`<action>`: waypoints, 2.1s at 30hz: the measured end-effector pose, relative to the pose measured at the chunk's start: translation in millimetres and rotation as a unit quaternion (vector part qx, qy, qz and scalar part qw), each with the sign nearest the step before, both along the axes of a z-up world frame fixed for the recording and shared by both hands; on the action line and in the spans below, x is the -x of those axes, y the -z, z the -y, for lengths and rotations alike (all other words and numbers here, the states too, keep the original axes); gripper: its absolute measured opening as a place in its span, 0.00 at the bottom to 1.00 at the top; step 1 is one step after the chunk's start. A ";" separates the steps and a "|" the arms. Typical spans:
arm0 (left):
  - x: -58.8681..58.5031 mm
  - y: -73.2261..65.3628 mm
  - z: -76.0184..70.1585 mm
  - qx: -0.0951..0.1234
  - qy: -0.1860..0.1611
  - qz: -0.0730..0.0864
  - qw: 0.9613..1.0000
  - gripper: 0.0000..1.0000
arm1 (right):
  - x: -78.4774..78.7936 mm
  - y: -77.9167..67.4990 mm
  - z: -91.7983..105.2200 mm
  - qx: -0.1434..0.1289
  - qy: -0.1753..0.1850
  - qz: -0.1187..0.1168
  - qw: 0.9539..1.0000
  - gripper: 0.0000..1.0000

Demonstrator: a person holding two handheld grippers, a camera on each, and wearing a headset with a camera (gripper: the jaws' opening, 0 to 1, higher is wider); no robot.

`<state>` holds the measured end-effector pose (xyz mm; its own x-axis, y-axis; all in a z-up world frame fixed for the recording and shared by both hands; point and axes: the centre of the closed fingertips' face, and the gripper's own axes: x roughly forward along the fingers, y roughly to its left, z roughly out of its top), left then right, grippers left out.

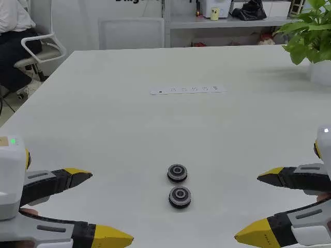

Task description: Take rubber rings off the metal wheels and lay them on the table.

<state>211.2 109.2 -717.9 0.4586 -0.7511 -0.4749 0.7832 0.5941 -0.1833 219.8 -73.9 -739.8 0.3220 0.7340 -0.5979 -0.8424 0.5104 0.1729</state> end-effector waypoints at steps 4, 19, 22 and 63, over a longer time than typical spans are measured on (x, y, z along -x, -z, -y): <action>0.6 0.7 0.1 -0.002 0.002 -0.001 1.000 0.97 | -0.3 0.5 0.4 0.002 0.001 0.000 1.000 0.83; 1.5 1.0 0.0 0.000 0.002 -0.002 1.000 0.97 | -1.7 1.8 2.8 0.007 0.008 0.001 1.000 0.82; 1.7 1.6 -0.3 -0.002 0.002 -0.003 1.000 0.96 | -1.7 1.7 2.8 0.008 0.008 0.001 1.000 0.82; 5.8 -1.4 6.3 -0.013 0.023 0.008 1.000 0.96 | -9.2 -5.7 8.0 -0.013 0.033 0.009 0.999 0.79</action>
<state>205.4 102.9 -716.5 0.4309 -0.7599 -0.4867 0.8131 0.5609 -0.1559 229.0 -81.9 -734.1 0.3801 0.7261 -0.5729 -0.8105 0.5599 0.1720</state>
